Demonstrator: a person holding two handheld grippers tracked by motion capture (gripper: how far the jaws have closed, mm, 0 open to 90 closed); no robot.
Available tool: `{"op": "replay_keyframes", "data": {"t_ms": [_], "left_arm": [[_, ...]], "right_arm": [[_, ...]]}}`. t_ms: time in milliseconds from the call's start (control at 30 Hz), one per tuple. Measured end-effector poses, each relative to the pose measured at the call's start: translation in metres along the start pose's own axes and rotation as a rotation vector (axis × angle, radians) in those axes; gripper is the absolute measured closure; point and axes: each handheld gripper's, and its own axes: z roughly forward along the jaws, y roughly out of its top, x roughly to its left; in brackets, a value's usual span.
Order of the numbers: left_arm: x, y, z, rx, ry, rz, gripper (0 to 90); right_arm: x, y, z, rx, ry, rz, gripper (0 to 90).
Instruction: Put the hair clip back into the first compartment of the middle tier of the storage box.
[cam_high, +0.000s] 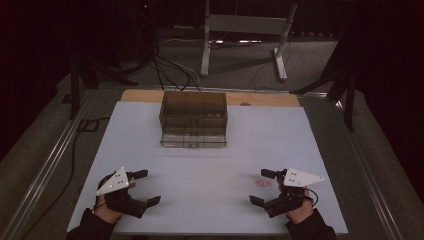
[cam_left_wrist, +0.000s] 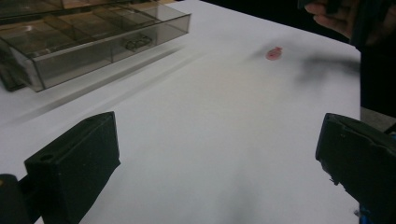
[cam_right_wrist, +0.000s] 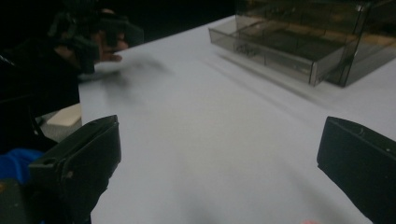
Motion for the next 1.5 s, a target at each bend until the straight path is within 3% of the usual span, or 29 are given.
{"op": "replay_keyframes", "data": {"t_ms": [567,1167,1500], "left_arm": [[0.003,0.000,-0.003,-0.036,-0.011,-0.018,0.5],[0.003,0.000,-0.003,-0.042,-0.030,-0.025,0.5],[0.003,0.000,-0.002,-0.037,-0.042,-0.024,0.5]], "right_arm": [[-0.011,0.026,-0.006,-0.029,-0.013,0.019,0.0],[-0.043,0.016,0.001,0.062,-0.094,0.064,0.0],[-0.056,0.005,0.005,0.130,-0.080,0.092,0.0]]}}
